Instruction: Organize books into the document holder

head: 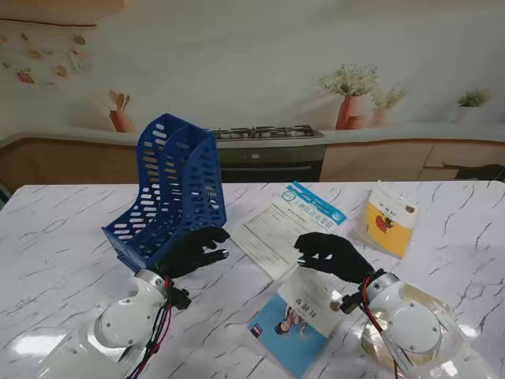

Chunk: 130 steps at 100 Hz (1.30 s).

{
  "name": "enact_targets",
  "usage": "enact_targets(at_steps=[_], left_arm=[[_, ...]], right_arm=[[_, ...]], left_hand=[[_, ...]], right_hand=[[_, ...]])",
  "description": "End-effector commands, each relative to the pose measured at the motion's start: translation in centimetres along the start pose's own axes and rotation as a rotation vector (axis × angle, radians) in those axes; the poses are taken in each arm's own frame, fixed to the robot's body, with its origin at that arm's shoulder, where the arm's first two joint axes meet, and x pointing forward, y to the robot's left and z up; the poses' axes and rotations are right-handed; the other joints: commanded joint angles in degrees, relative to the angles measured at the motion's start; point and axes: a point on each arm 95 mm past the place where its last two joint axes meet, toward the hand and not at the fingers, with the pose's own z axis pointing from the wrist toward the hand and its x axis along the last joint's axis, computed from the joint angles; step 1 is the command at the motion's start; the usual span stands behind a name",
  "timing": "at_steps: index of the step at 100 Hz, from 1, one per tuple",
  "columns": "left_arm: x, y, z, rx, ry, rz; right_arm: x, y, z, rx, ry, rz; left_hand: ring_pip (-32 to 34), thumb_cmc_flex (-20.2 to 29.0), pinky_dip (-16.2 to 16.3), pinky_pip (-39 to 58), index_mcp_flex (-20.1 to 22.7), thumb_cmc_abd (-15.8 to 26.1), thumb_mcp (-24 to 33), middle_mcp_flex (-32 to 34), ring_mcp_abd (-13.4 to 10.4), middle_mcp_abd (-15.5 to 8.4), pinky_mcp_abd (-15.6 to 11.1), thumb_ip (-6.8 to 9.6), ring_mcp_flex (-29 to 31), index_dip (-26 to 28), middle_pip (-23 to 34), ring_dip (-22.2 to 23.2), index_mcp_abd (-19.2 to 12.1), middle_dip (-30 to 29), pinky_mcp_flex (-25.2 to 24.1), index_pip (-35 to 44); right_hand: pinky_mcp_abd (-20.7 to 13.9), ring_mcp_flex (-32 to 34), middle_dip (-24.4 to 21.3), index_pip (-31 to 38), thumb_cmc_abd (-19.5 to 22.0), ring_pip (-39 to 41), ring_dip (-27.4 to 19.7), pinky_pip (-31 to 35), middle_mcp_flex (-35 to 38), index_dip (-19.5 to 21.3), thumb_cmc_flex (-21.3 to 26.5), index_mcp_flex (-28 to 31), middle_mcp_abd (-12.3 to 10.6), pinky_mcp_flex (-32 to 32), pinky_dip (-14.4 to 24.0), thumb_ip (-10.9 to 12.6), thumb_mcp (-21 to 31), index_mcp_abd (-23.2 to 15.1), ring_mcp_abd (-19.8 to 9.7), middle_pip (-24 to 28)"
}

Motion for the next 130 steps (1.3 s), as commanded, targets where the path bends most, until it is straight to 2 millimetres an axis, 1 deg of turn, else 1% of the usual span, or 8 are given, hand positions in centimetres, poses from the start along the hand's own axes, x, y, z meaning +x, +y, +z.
enact_targets(at_steps=[1, 32, 41, 55, 83, 104, 108, 130], left_arm=[[0.2, 0.6, -0.2, -0.017, 0.018, -0.012], [0.0, 1.1, -0.2, -0.026, 0.018, -0.014], [0.0, 1.0, -0.2, -0.027, 0.019, -0.013], [-0.1, 1.0, -0.3, -0.028, 0.016, -0.016], [0.0, 1.0, -0.3, -0.036, 0.007, -0.022], [0.1, 1.0, 0.0, -0.038, 0.021, -0.020], [0.2, 1.0, 0.0, -0.041, 0.024, -0.020], [0.3, 1.2, 0.4, -0.046, 0.040, -0.030]], right_arm=[[0.0, -0.7, -0.3, 0.016, -0.004, 0.016], [0.0, -0.6, -1.1, 0.020, -0.006, 0.012], [0.2, -0.3, -1.3, 0.023, -0.018, 0.004], [0.3, -0.1, -1.8, 0.029, -0.045, 0.038], [-0.1, 0.5, -3.4, 0.062, -0.077, 0.008], [-0.6, 0.6, -4.5, 0.096, -0.096, -0.025], [-0.8, 0.5, -4.6, 0.104, -0.099, -0.027], [-1.9, -0.2, -5.6, 0.161, -0.149, -0.009]], left_hand=[[-1.93, -0.56, -0.54, -1.51, 0.29, 2.03, -1.53, -0.52, 0.60, 0.07, 0.96, 1.05, 0.31, -0.73, -0.60, -0.50, 0.16, -0.50, -0.54, -0.31], [-1.75, -0.84, -0.88, -1.11, 0.07, 2.15, -1.76, -0.50, 0.55, 0.12, 1.08, 1.06, 0.32, -0.54, -0.51, -0.64, 0.18, -0.55, -0.46, 0.03], [-1.83, -0.83, -1.01, -1.12, 0.13, 2.19, -1.90, -0.52, 0.70, 0.11, 1.02, 1.07, 0.22, -0.61, -0.56, -0.76, 0.14, -0.60, -0.52, -0.09], [-1.85, -0.79, -1.57, -2.14, 0.25, 2.26, -2.03, -0.41, 0.73, 0.17, 1.01, 1.10, 0.17, -0.70, -0.55, -0.84, 0.25, -0.60, -1.79, -0.24], [-1.89, -0.71, -2.30, -3.54, 0.42, 2.39, -2.42, -0.31, 1.20, 0.40, 0.34, 1.07, -0.01, -0.78, -0.48, -0.98, 0.48, -0.57, -2.06, -0.34], [-0.15, -0.15, -2.58, -0.87, 1.79, 2.46, -2.08, 1.25, 1.08, 0.81, -1.83, 1.12, 1.83, -0.35, 0.83, -0.48, 0.94, 0.01, 1.81, 0.83], [0.72, -0.13, -2.80, 0.52, 2.08, 2.37, -1.58, 1.55, 1.19, 0.96, -2.32, 1.11, 2.28, -0.06, 1.39, -0.15, 1.14, 0.27, 3.00, 1.62], [3.76, -0.08, -2.40, 4.83, 3.72, 2.04, 0.24, 4.05, 1.11, 1.47, -2.73, 0.98, 5.52, 0.97, 3.72, 0.62, 1.44, 1.30, 8.44, 4.53]], right_hand=[[13.19, -0.13, 0.60, -0.31, 0.87, 0.96, 1.09, -0.96, -1.49, 0.79, 0.79, 0.68, -0.54, -1.04, -0.59, 2.57, -1.13, 0.52, -1.55, -0.11], [15.71, 0.65, -0.25, -1.24, 1.26, 0.67, 0.80, -1.42, -0.54, 0.31, -0.03, 1.11, 0.37, -0.63, -0.78, 2.68, -1.38, 1.08, -0.19, -1.68], [19.61, 3.28, -1.03, -1.20, 4.50, 0.77, 0.61, -0.24, 2.24, 0.02, -2.22, 2.51, 0.59, 1.91, -0.58, 2.25, -3.25, 1.25, 0.34, -2.71], [23.12, 7.08, -3.50, -0.42, 7.89, -0.31, -1.24, 1.46, 6.87, -0.55, -2.43, 5.31, 2.39, 4.50, -4.78, 2.33, -7.60, 2.42, 1.83, -4.95], [20.86, 12.70, -5.85, 2.04, 10.47, 1.00, -3.64, 6.55, 13.16, -0.22, -0.52, 10.38, 4.77, 8.53, -11.07, 2.56, -11.43, 4.52, 3.24, -4.56], [19.92, 15.62, -6.35, 3.06, 11.61, 2.70, -3.97, 8.21, 15.86, -0.25, 0.43, 12.98, 5.81, 12.21, -12.59, 2.67, -10.97, 5.64, 3.94, -3.18], [19.73, 16.55, -7.94, 3.86, 11.71, 3.97, -5.44, 9.59, 16.88, -0.75, 0.61, 14.18, 6.26, 13.23, -15.57, 2.64, -10.78, 5.94, 4.36, -2.08], [21.54, 19.01, -9.70, 4.65, 12.05, 4.00, -7.63, 7.84, 20.18, -1.75, 0.76, 16.92, 7.84, 14.39, -17.93, 2.46, -9.76, 7.06, 5.99, -2.98]])
